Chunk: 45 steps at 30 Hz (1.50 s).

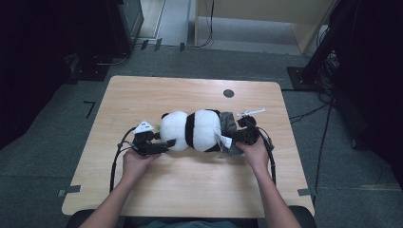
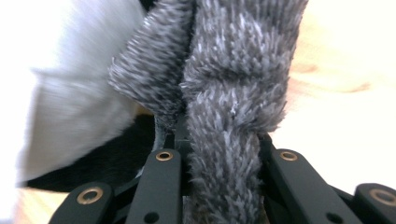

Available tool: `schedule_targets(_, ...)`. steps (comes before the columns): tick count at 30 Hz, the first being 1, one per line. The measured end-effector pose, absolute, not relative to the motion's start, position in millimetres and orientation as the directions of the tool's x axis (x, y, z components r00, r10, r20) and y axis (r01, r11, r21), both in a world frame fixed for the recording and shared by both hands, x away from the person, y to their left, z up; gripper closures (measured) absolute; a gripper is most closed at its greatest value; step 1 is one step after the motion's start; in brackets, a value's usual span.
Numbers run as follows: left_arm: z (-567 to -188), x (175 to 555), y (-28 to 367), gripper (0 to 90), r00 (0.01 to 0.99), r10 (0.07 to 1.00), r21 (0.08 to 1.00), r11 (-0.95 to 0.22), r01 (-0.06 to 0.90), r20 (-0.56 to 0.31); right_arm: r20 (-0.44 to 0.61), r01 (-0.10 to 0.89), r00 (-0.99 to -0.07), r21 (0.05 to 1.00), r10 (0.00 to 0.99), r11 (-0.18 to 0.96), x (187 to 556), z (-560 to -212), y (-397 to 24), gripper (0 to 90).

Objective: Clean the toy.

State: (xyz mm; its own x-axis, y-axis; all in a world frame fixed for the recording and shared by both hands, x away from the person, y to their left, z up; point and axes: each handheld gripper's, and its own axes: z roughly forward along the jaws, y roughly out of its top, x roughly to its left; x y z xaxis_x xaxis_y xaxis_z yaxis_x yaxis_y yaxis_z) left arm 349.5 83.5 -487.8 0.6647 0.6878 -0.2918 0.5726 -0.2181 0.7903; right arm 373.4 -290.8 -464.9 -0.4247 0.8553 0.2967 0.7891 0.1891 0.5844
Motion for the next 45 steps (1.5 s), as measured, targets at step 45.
schedule_targets(45, -485.9, 349.7, 84.4, 38.2, 0.664, 0.687, 0.786, -0.220, 0.578, -0.296, 0.216, 0.553, -0.756, 0.716, 0.618, 0.426, 344.2, -430.9, -132.6, 73.0)
